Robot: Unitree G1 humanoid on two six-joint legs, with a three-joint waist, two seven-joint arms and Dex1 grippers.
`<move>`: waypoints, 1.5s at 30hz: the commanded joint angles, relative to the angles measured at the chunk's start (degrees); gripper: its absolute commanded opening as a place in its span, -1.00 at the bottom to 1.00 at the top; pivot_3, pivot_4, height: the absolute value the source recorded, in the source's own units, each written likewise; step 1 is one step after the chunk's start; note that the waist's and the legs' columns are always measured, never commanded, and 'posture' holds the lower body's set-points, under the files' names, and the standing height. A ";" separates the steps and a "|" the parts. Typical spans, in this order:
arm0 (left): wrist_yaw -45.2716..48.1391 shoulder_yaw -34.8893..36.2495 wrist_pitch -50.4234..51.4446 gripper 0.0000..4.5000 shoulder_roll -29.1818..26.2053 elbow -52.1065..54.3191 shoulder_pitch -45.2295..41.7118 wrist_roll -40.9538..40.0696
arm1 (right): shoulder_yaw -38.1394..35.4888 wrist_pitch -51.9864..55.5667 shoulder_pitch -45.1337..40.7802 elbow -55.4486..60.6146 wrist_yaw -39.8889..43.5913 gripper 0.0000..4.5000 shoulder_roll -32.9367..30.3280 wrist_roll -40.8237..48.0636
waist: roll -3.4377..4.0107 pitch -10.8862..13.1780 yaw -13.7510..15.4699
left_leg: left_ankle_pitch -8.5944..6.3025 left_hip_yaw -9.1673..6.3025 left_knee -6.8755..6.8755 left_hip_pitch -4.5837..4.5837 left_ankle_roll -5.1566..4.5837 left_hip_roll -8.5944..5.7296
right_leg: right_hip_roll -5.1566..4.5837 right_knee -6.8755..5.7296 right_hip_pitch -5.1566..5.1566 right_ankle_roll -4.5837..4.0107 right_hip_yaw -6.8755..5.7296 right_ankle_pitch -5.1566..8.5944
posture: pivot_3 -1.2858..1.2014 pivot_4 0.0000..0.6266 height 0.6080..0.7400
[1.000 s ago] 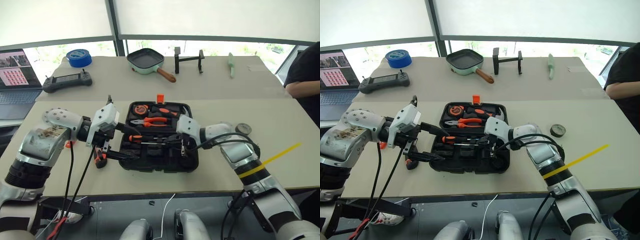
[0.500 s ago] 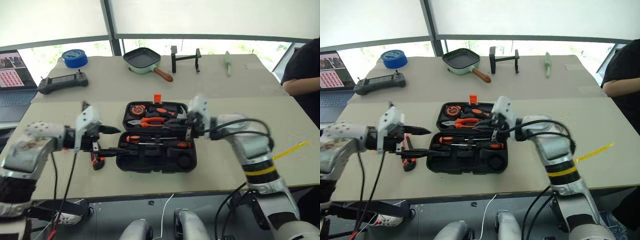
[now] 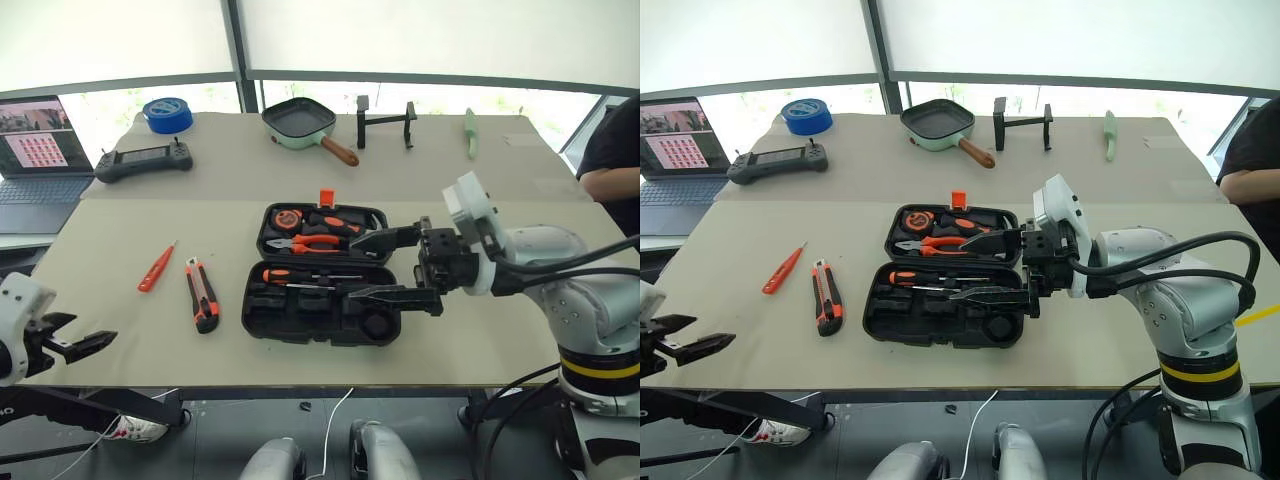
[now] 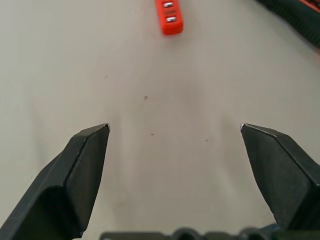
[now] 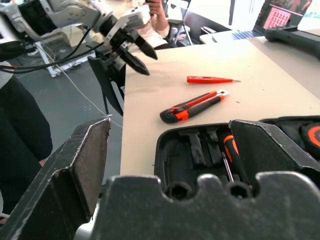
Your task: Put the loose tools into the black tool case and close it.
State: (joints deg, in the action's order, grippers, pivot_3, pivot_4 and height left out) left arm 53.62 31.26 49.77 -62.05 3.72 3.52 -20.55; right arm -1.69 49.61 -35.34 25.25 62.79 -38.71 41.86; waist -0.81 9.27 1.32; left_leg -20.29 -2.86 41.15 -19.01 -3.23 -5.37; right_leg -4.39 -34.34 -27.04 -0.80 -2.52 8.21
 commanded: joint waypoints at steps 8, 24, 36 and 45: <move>0.89 -36.89 -4.90 1.00 1.98 -35.04 -43.97 16.35 | -2.57 -0.88 3.87 6.79 -7.04 0.99 0.72 3.50 | -0.11 -0.04 -1.04 | 0.02 0.06 0.08 0.01 0.02 -0.08 | -0.06 -0.54 -0.12 -0.03 -0.01 -0.03 | 0.03 -0.52 1.00; 4.89 -45.61 -11.42 0.14 10.75 -63.46 -60.57 26.03 | -7.26 -1.57 9.95 12.58 -13.52 1.00 -4.72 8.04 | -0.21 -0.06 -1.73 | 0.00 0.04 0.49 -0.18 -0.02 -0.09 | -0.12 -0.61 -0.28 -0.01 0.25 -0.03 | 0.03 -0.52 1.00; 23.89 -41.25 -25.03 -0.81 6.65 -42.12 -64.09 18.98 | -12.43 -1.14 21.28 13.34 -9.89 1.00 -12.87 9.66 | -0.52 0.07 -0.48 | -0.08 -0.04 0.68 -0.54 -0.16 -0.03 | -0.12 -0.60 -0.39 0.04 0.12 -0.06 | 0.03 -0.52 1.00; 33.01 -49.69 -15.96 -0.81 13.49 -6.10 -54.04 12.23 | -12.47 -3.09 23.81 13.86 -10.76 1.00 -14.62 8.46 | -0.50 0.06 -0.68 | -0.13 0.03 0.83 -0.46 -0.27 -0.15 | -0.37 -0.44 -0.25 0.24 0.18 -0.18 | 0.03 -0.52 1.00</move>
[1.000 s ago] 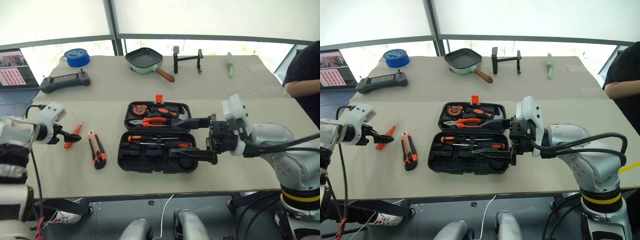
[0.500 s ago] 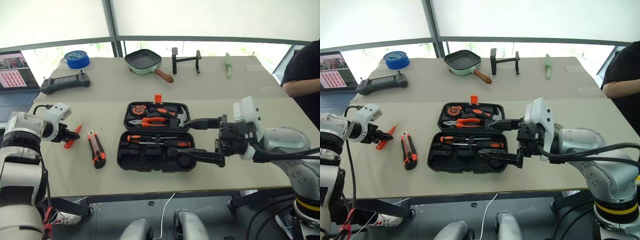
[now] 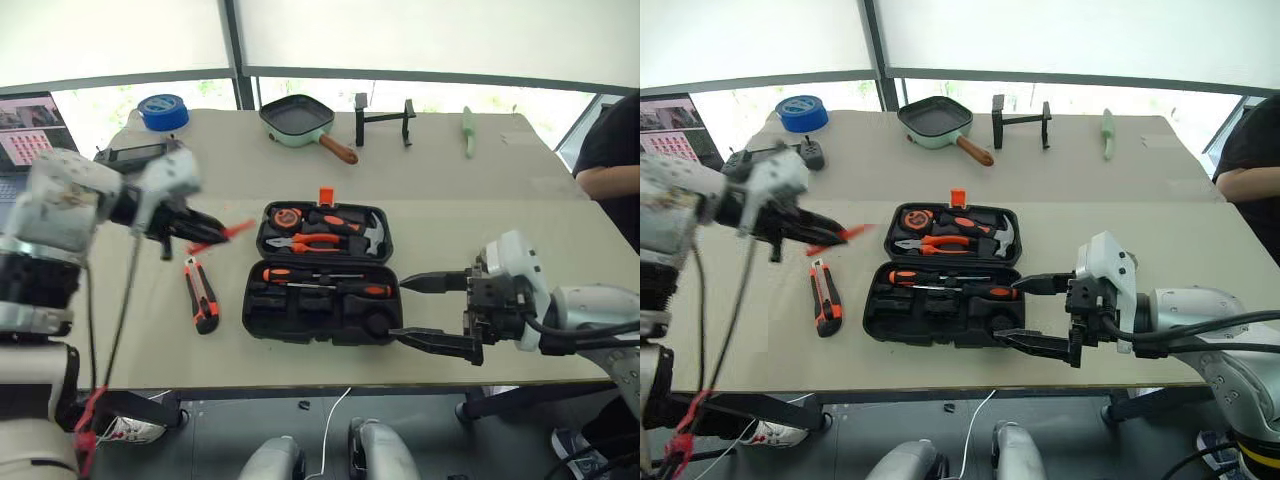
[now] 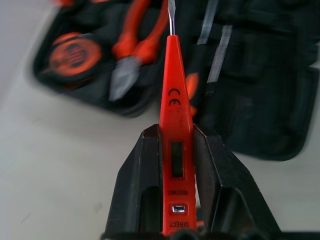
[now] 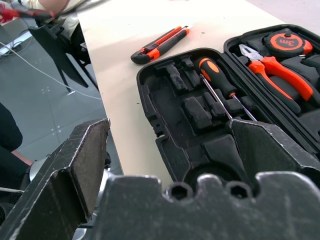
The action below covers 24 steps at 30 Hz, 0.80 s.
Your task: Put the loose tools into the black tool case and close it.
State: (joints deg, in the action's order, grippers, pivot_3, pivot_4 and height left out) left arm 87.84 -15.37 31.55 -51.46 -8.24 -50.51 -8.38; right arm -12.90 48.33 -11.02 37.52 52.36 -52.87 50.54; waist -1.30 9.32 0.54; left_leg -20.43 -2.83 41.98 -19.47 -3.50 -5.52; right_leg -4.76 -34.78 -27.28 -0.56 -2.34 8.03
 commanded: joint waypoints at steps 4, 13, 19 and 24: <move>-1.11 -8.27 3.06 -0.81 5.64 6.40 -0.08 2.50 | -0.65 -2.01 -0.38 2.41 -1.76 1.00 0.13 -0.07 | -0.01 0.01 -0.01 | 0.00 0.00 -0.01 0.14 0.01 0.11 | 0.10 0.21 0.18 -0.03 0.08 0.02 | 0.03 -0.52 1.00; -3.41 -16.22 -2.10 -0.81 11.15 -4.15 -4.89 10.72 | 0.39 -2.35 -0.34 3.80 -5.07 1.00 2.25 0.00 | -0.01 0.01 0.48 | 0.00 0.00 -0.02 0.13 -0.01 0.12 | 0.21 0.34 0.20 -0.02 0.08 0.01 | 0.03 -0.52 1.00; -3.43 -16.59 -3.10 -0.81 14.26 -6.67 -6.66 12.48 | 0.95 -2.69 -0.41 4.07 -6.74 1.00 3.43 -0.16 | -0.01 0.01 0.45 | 0.00 -0.02 -0.03 0.13 -0.01 0.12 | 0.20 0.41 0.22 -0.02 0.08 0.01 | 0.03 -0.52 1.00; -1.81 -17.07 -2.68 -0.81 14.30 -6.18 -5.59 12.95 | 1.34 -3.26 -0.21 4.24 -7.58 1.00 3.86 -0.48 | -0.01 0.00 0.43 | 0.00 -0.01 -0.03 0.13 -0.01 0.12 | 0.20 0.40 0.22 -0.02 0.08 0.01 | 0.03 -0.52 1.00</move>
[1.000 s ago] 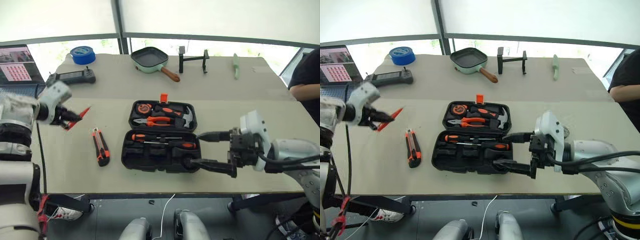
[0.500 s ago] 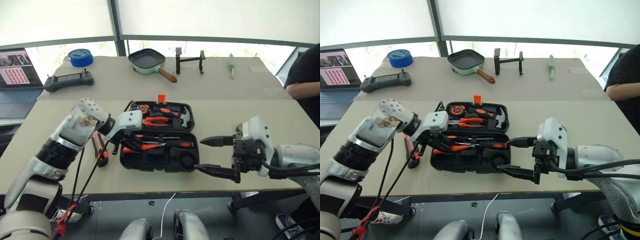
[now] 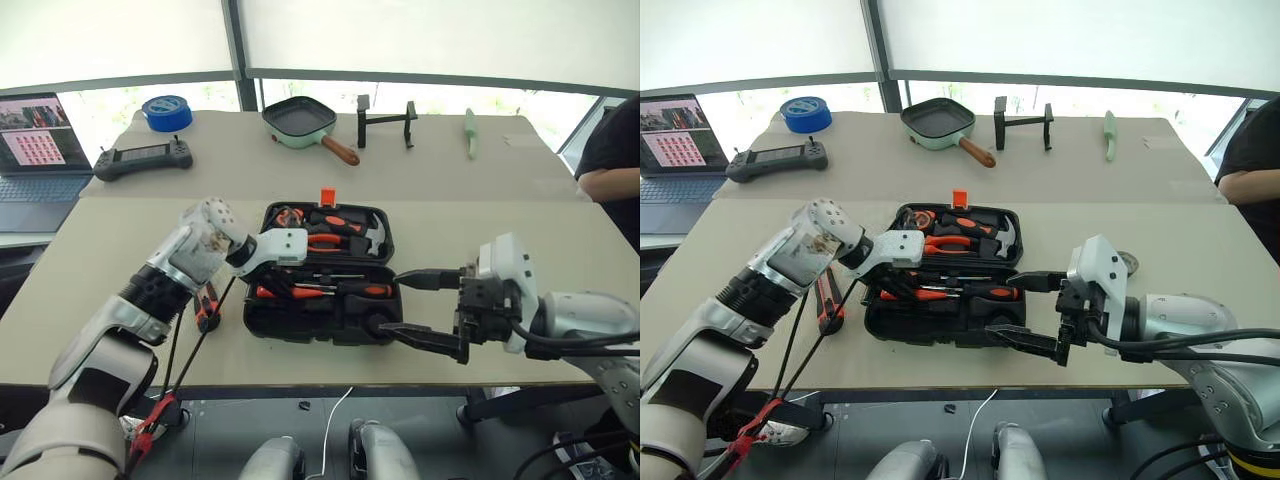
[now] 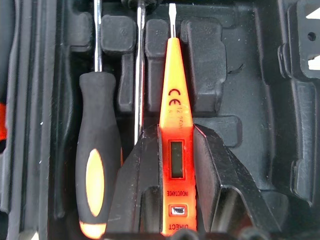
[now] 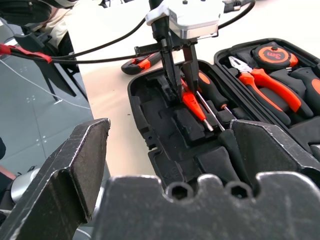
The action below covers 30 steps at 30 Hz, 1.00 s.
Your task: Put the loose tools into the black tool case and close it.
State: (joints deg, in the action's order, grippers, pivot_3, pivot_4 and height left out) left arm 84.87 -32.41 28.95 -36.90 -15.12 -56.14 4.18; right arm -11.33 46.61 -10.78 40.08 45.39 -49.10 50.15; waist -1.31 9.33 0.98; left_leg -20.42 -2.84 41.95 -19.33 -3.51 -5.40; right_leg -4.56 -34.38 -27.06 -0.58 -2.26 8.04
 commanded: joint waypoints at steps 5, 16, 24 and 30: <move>0.22 -0.44 -1.62 -0.81 -0.26 -0.08 0.70 2.02 | -0.40 -1.86 -0.31 1.55 -0.91 1.00 0.12 0.16 | 0.00 0.00 -0.15 | 0.00 0.00 -0.01 0.01 0.00 0.00 | 0.01 0.01 0.00 0.00 0.00 0.00 | 0.03 -0.52 1.00; 5.99 7.89 5.27 0.47 -1.97 3.85 -1.20 -6.91 | 0.25 -1.88 -0.77 0.48 -0.94 1.00 0.59 0.24 | 0.00 0.00 0.30 | 0.00 -0.01 0.04 -0.01 -0.01 0.00 | 0.01 -0.04 0.01 0.00 0.00 0.00 | 0.03 -0.52 1.00; 4.21 18.32 0.39 0.16 -4.74 4.15 7.10 -16.72 | -0.07 -2.43 -0.04 -1.60 0.25 1.00 0.19 -0.37 | 0.09 -0.05 -0.35 | 0.00 0.01 -0.06 0.06 -0.01 0.02 | 0.07 0.03 -0.04 0.00 0.00 0.00 | 0.03 -0.52 1.00; -4.92 24.73 -6.70 -0.79 3.06 -1.69 13.08 -19.16 | 1.13 -2.81 -0.88 -3.02 0.94 1.00 0.37 -1.43 | 0.09 -0.05 0.42 | 0.00 -0.02 0.01 0.04 -0.01 0.00 | 0.07 0.13 0.04 0.02 -0.03 -0.04 | 0.03 -0.52 1.00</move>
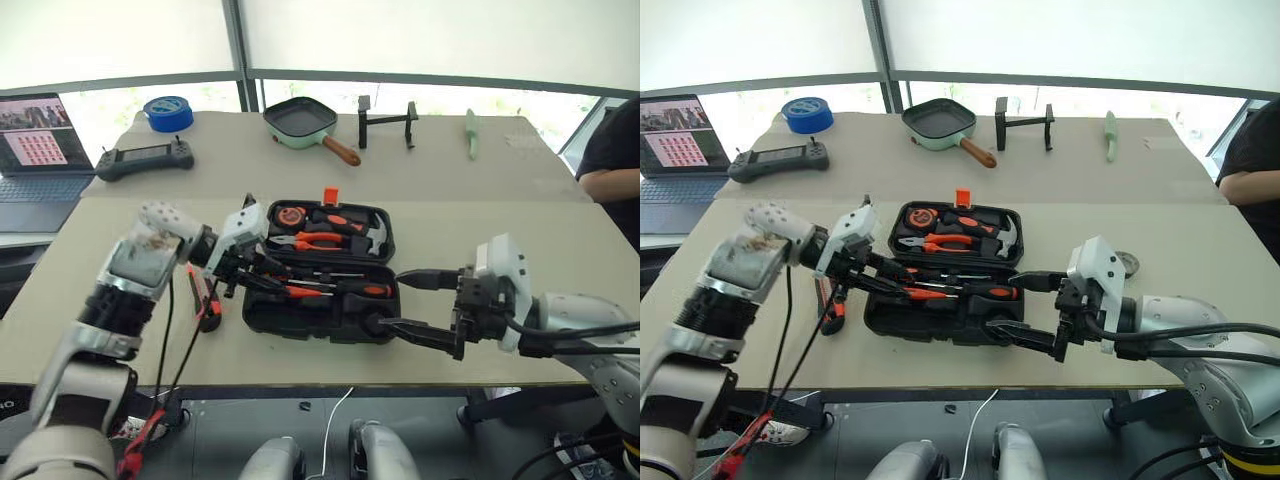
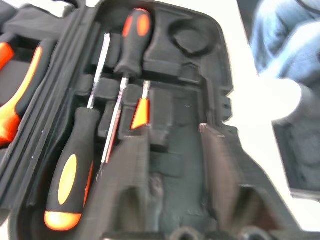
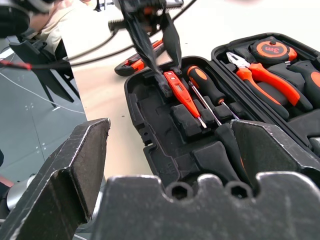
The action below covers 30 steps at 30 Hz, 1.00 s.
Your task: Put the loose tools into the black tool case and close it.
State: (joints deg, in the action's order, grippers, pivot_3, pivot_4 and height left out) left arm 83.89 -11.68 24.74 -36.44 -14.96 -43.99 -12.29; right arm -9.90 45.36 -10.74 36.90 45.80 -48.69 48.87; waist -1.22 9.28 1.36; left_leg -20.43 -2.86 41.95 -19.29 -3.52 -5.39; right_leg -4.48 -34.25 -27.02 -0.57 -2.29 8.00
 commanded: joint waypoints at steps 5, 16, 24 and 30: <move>-3.64 2.83 -6.58 -0.99 2.55 -3.91 5.25 -1.35 | 0.58 -1.51 -0.67 0.66 1.15 1.00 -0.07 -0.42 | 0.01 0.00 -0.53 | 0.00 0.02 -0.06 0.02 0.00 0.01 | -0.01 0.05 -0.02 -0.01 0.01 -0.02 | 0.03 -0.52 1.00; -10.57 -1.90 -19.99 -0.99 3.60 -13.41 7.49 8.11 | 0.30 -1.23 -0.91 0.79 1.12 1.00 0.14 0.02 | 0.17 -0.13 -0.16 | 0.00 0.00 -0.06 0.15 0.00 0.01 | -0.06 0.09 0.17 -0.02 0.00 -0.04 | 0.03 -0.52 1.00; -8.53 0.19 -17.41 -0.99 2.88 -8.19 9.81 3.92 | 1.15 -1.27 -1.16 0.74 0.84 1.00 0.68 -0.22 | 0.40 -0.28 -0.40 | -0.09 0.00 -0.19 0.70 -0.12 0.11 | -0.01 0.18 0.70 0.02 0.03 -0.01 | 0.03 -0.52 1.00; -12.28 9.23 -5.81 -0.99 -2.32 5.18 13.37 -3.45 | 4.11 -2.34 -3.84 -2.10 2.48 1.00 1.32 -2.18 | 0.38 -0.26 -0.80 | -0.09 0.02 -0.21 0.60 -0.11 0.12 | 0.06 0.19 0.56 0.02 0.02 -0.01 | 0.03 -0.52 1.00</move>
State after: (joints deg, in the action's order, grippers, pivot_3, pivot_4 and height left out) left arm 73.51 -6.61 16.14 -36.91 -13.76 -30.61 -13.50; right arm -6.00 45.01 -12.97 35.23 47.41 -47.67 47.38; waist -0.84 9.02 0.56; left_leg -20.52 -2.85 41.75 -18.69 -3.63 -5.28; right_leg -4.42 -34.06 -26.48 -0.55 -2.27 7.99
